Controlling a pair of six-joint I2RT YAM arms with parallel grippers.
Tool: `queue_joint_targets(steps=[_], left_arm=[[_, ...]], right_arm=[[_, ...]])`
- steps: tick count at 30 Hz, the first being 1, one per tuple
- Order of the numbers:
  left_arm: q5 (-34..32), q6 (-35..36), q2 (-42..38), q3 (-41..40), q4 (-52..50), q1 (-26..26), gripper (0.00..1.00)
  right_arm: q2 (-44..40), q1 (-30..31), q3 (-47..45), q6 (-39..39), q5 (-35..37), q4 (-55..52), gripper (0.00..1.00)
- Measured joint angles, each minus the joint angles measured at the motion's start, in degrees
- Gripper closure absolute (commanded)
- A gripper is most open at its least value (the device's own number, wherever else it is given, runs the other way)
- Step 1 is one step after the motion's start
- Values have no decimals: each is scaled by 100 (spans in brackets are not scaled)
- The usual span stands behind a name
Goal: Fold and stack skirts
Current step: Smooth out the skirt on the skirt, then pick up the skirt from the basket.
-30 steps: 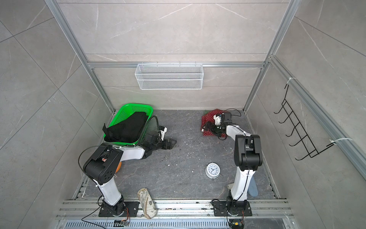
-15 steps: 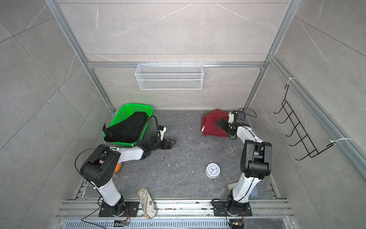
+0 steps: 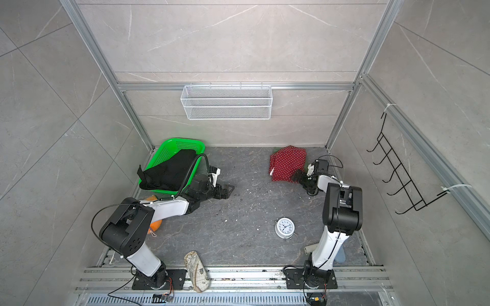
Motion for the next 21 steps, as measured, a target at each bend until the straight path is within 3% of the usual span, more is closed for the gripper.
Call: queue_joint_targets(steps=[8, 15, 21], left_arm=[[-887, 363, -776, 87, -686, 2, 0], [-2153, 686, -1462, 494, -1508, 205, 0], [-2813, 717, -1792, 649, -2286, 1062, 0]], right_arm=[[-1384, 308, -177, -144, 647, -35, 0], [-1720, 1263, -190, -304, 2398, -431, 0], [-1832, 1360, -190, 356, 3803, -1038, 0]])
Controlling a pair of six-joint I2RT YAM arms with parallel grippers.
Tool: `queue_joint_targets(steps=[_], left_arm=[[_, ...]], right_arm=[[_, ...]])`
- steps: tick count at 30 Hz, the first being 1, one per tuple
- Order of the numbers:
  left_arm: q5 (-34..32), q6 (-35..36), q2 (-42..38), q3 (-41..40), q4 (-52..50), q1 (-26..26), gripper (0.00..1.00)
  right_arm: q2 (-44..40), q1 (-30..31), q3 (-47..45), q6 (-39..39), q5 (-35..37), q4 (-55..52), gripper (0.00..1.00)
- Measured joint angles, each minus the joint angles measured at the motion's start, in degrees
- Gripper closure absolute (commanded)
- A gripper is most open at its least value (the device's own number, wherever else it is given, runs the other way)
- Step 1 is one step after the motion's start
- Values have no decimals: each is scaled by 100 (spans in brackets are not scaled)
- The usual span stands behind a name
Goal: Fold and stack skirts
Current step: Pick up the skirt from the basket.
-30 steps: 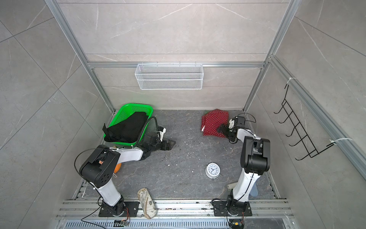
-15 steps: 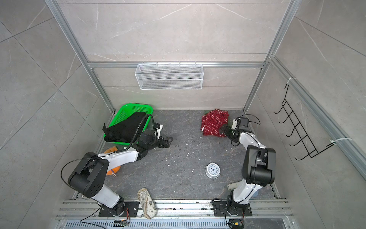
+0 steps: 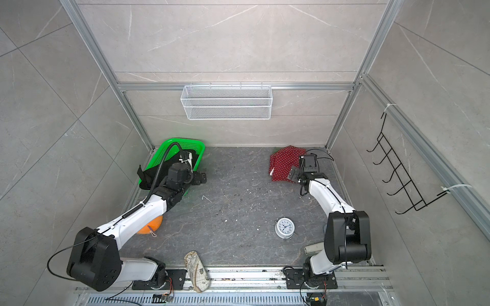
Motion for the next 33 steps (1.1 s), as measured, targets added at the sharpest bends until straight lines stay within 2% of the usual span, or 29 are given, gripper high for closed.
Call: queue_joint_targets(steps=[6, 12, 18, 24, 29, 33], left_arm=[[-92, -142, 81, 442, -1036, 1115, 0], [24, -181, 984, 1346, -1735, 1851, 0], [236, 66, 2201, 2168, -2127, 1976, 0], [516, 343, 3095, 2806, -2164, 1976, 0], [693, 424, 3788, 3482, -2323, 1976, 0], [815, 428, 4186, 3729, -2450, 1976, 1]], right_arm=[[-186, -7, 212, 199, 269, -496, 0], [-282, 407, 302, -42, 61, -697, 0], [-297, 813, 326, -380, -540, -802, 0], [-297, 1062, 391, -516, -946, -855, 0], [-297, 1198, 474, -531, -1078, -898, 0], [-295, 1287, 476, -533, -1128, -955, 0]])
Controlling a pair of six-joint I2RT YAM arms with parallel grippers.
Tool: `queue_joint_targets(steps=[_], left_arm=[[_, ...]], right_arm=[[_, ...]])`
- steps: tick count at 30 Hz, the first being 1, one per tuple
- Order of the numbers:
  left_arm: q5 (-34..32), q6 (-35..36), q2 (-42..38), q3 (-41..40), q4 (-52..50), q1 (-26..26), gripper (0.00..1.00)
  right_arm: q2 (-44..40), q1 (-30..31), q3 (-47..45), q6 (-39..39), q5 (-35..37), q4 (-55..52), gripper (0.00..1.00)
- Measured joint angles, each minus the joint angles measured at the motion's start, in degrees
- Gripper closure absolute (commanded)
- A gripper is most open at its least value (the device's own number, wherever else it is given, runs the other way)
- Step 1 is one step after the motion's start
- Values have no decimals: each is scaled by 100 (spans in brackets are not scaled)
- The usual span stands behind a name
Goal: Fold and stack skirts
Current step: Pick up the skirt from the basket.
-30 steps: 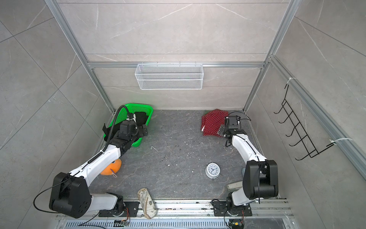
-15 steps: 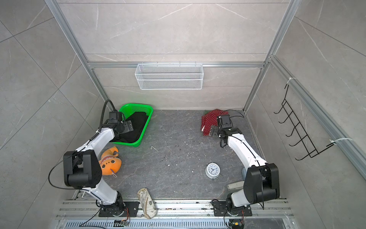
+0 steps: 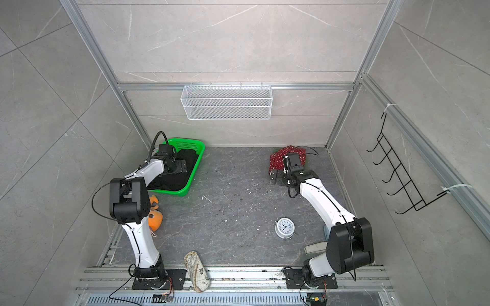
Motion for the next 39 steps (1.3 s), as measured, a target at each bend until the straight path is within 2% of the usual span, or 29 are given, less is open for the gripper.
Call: queue_joint_targets(steps=[6, 9, 11, 13, 17, 19, 28, 39], left_arm=[[105, 13, 470, 308, -269, 0, 7], [146, 42, 629, 529, -413, 0, 16], [166, 83, 750, 706, -461, 0, 26], [208, 131, 841, 848, -553, 0, 39], [313, 188, 997, 1102, -737, 0, 83], [345, 199, 1036, 1130, -741, 0, 100], [455, 302, 868, 992, -680, 0, 100], [625, 420, -855, 234, -315, 0, 100]], right_arm=[[35, 122, 94, 2, -33, -24, 0], [37, 146, 111, 2, -33, -22, 0], [37, 155, 111, 2, -31, -24, 0], [37, 164, 111, 2, -31, -22, 0], [37, 173, 111, 4, -28, -24, 0], [37, 173, 111, 13, -26, -26, 0], [13, 175, 11, 46, -31, 2, 0], [13, 188, -57, 68, -120, 136, 0]])
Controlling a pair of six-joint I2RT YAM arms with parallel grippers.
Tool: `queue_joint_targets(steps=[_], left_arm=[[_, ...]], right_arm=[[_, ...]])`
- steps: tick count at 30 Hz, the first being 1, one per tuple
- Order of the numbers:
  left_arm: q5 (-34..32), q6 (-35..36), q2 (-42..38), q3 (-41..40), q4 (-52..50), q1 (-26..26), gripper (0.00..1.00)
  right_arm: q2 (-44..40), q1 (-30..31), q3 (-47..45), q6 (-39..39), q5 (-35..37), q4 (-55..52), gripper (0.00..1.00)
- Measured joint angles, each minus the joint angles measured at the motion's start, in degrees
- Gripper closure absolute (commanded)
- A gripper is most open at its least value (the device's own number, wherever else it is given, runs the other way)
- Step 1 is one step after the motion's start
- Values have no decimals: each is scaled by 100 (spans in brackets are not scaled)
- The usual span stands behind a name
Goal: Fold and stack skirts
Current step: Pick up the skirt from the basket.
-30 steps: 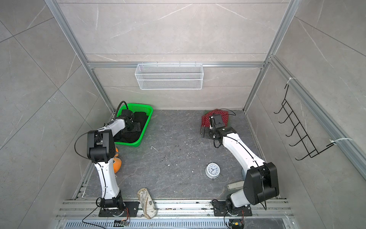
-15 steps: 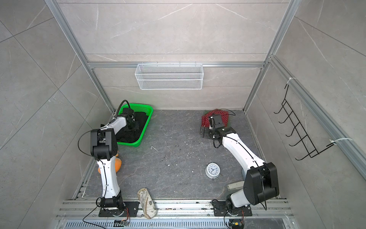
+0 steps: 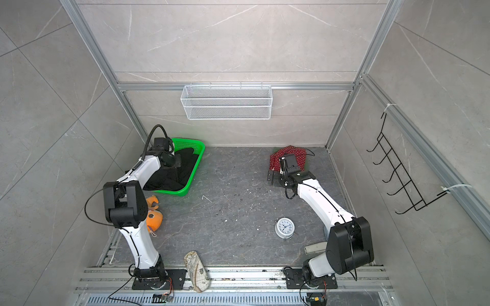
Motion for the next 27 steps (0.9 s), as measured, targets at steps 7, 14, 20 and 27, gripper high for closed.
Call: queue_joint_targets(steps=[7, 14, 20, 27], left_arm=[[286, -2, -774, -302, 234, 0, 100], [868, -94, -1467, -468, 529, -2, 100], [1567, -369, -2531, -758, 1235, -31, 100], [2535, -748, -3401, -938, 2050, -175, 100]], right_arm=[[37, 22, 0, 2, -116, 63, 0], [138, 35, 0, -2, -208, 63, 0], [190, 50, -2, -2, -251, 105, 0], [280, 50, -2, 17, -295, 278, 0]])
